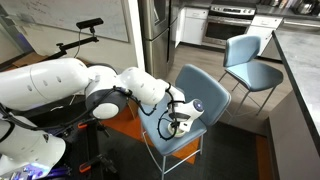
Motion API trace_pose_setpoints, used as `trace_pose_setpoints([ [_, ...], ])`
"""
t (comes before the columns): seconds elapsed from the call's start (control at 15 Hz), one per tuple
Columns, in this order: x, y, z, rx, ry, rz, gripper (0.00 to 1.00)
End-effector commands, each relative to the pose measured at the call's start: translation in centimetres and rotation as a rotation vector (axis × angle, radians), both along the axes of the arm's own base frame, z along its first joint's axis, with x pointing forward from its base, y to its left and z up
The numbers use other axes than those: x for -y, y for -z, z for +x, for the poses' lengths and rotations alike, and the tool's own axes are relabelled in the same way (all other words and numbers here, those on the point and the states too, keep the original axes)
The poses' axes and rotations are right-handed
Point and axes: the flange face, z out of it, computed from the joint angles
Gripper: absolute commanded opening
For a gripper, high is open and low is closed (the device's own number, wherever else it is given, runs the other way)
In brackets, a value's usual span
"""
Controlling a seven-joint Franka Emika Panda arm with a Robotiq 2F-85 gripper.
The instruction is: Pick up the marker in the white bowl and put it on the chair
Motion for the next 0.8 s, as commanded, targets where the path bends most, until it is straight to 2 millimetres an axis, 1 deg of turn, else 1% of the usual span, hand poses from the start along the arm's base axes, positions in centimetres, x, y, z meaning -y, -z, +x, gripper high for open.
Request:
trace_pose_setpoints([
  [0.0,0.3,-0.3,0.1,-0.019,0.035,0.025,0.11],
  [0.07,0.4,-0.3,0.1,-0.019,0.037,0.025,0.03],
  [0.13,0.5,-0.2,0.0,-0.018,0.038,0.026,0.0],
  [0.2,0.6,-0.2,0.0,-0.017,0.043,0.026,0.05],
  [0.4,0.4,0.0,-0.1,-0.018,0.035,0.02,0.05],
  [0.53,-0.1,-0.1,0.0,-0.027,0.033,0.02,0.05],
  [0.73,-1.2,-1.0,0.0,-0.021,0.045,-0.005,0.05],
])
